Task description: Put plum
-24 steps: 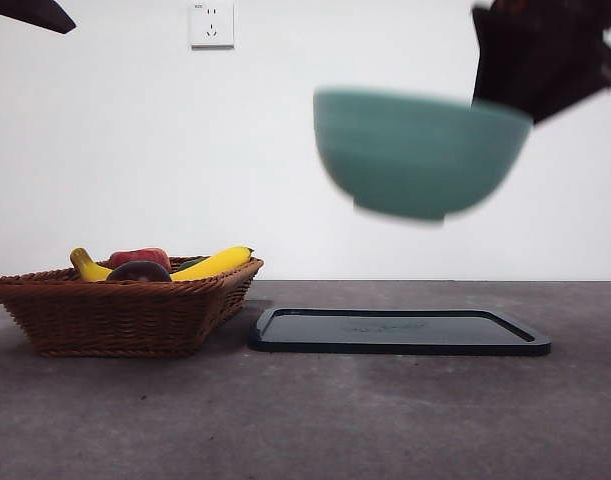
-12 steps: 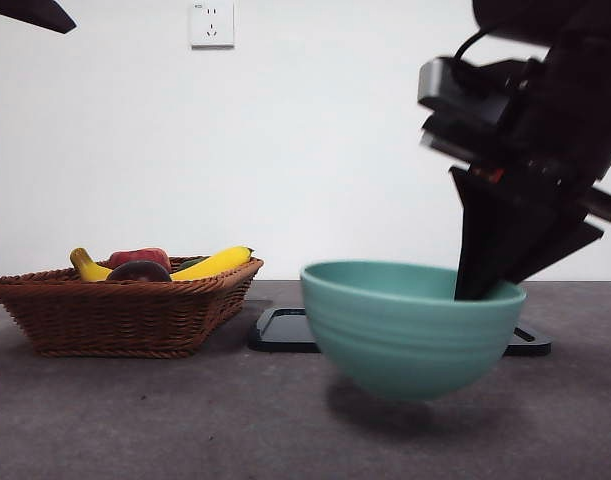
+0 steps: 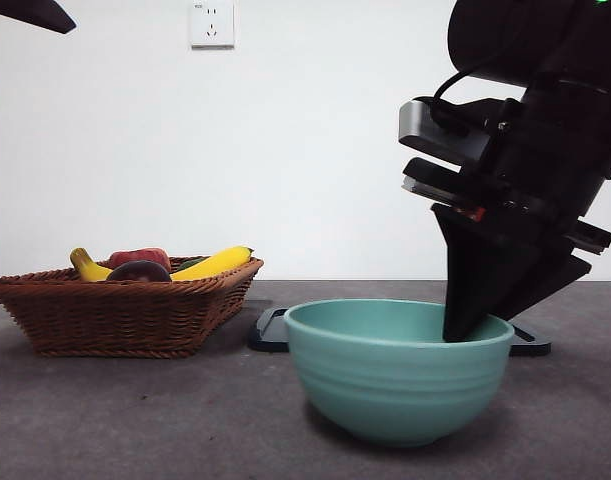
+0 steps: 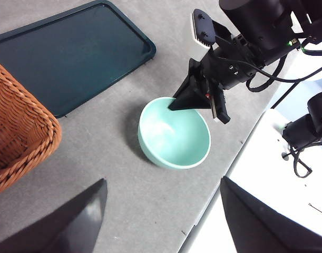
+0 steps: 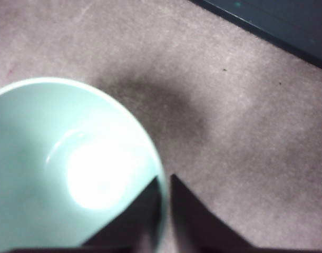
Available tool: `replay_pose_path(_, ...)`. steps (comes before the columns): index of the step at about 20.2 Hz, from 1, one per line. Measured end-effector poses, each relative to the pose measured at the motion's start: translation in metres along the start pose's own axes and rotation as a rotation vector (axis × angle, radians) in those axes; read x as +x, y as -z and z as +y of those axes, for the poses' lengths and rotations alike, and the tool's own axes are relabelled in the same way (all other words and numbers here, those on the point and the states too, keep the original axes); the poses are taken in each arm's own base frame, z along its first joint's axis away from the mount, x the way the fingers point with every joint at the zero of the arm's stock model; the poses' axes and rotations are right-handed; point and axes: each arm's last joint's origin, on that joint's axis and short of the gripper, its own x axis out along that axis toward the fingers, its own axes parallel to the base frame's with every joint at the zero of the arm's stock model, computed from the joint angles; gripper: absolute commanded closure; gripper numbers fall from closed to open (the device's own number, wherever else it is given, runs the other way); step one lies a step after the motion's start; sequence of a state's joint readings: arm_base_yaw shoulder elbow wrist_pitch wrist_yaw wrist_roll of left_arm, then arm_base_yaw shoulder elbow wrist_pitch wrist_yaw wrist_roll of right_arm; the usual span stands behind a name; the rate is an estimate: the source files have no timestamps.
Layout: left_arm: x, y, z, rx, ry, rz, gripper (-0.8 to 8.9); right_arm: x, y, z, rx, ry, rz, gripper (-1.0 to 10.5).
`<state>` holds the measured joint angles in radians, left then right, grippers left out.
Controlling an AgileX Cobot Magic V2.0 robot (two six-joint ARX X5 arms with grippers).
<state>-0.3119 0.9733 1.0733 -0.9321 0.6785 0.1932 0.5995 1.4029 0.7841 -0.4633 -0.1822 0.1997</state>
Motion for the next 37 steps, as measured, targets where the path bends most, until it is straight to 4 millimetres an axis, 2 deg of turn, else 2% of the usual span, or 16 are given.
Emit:
replay_pose_path(2,0.000,0.000,0.000,0.000,0.000,0.000,4.71,0.000,0.000,0.000,0.012,0.000,0.000,7.0)
replay_pose_path(5,0.000,0.000,0.000,0.000,0.000,0.000,4.71,-0.003,0.000,0.001,0.019,-0.001,-0.007,7.0)
replay_pose_path(8,0.000,0.000,0.000,0.000,0.000,0.000,4.71,-0.022,-0.001,0.004,0.016,0.008,-0.058,7.0)
replay_pose_path(11,0.000,0.000,0.000,0.000,0.000,0.000,4.71,-0.063,-0.010,0.013,-0.010,-0.001,-0.185,7.0)
replay_pose_path(14,0.000,0.000,0.000,0.000,0.000,0.000,4.71,-0.106,-0.010,0.021,-0.052,-0.017,-0.268,7.0)
replay_pose_path(17,0.000,0.000,0.000,0.000,0.000,0.000,4.71,-0.142,0.000,0.027,-0.085,-0.091,-0.317,7.0)
replay_pose_path(20,0.000,0.000,0.000,-0.001,0.000,0.000,4.71,-0.166,0.017,0.032,-0.117,-0.210,-0.338,7.0)
replay_pose_path(26,0.000,0.000,0.000,-0.001,0.000,0.001,4.71,-0.177,0.042,0.031,-0.114,-0.256,-0.239,7.0)
replay_pose_path(37,0.000,0.000,0.000,-0.002,0.001,0.002,4.72,-0.177,0.041,0.031,-0.129,-0.254,-0.241,7.0)
